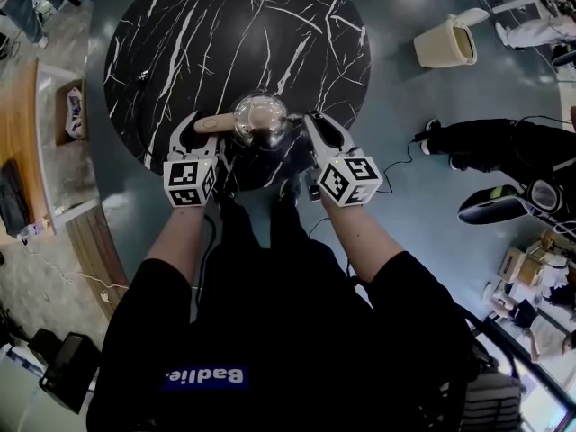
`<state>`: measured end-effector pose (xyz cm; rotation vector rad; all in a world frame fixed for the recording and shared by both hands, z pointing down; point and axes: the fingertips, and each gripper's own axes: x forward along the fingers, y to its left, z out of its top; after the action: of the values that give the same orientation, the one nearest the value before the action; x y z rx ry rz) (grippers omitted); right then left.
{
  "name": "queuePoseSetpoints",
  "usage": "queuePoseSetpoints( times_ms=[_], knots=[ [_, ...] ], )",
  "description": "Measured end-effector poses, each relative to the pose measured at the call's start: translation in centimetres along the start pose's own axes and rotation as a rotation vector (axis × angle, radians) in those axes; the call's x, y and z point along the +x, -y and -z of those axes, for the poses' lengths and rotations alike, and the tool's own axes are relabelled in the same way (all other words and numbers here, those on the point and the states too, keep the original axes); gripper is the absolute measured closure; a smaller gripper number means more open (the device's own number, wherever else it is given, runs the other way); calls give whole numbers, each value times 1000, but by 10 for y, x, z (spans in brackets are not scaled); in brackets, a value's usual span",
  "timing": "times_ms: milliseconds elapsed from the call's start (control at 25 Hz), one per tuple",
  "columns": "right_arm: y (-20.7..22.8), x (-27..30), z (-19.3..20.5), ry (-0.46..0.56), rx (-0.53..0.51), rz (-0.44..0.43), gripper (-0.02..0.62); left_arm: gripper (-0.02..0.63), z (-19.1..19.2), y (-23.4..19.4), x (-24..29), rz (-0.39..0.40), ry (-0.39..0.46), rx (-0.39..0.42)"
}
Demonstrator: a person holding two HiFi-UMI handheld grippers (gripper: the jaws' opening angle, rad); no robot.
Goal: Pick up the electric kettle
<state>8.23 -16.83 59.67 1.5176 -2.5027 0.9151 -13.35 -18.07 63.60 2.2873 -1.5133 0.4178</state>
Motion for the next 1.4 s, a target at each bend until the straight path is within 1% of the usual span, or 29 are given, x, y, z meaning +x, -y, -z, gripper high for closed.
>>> queuePoseSetpoints(
  times_ms=[280, 480, 720, 1120, 1400],
  knots=[
    [-3, 1, -4, 4, -12, 1, 526, 451, -1, -3, 0, -16, -9, 6],
    [-1, -1, -2, -1, -10, 10, 528, 453, -2, 0, -1, -18, -12, 26],
    [-3, -6, -4, 0, -6, 12, 528, 454, -9, 1, -4, -25, 2, 25],
    [-14, -17, -21, 28, -21, 7, 528, 454, -30, 5, -15, -25, 36, 28],
    [-29, -29, -42, 53, -35, -9, 528, 454, -55, 8, -30, -30, 70, 20]
  ],
)
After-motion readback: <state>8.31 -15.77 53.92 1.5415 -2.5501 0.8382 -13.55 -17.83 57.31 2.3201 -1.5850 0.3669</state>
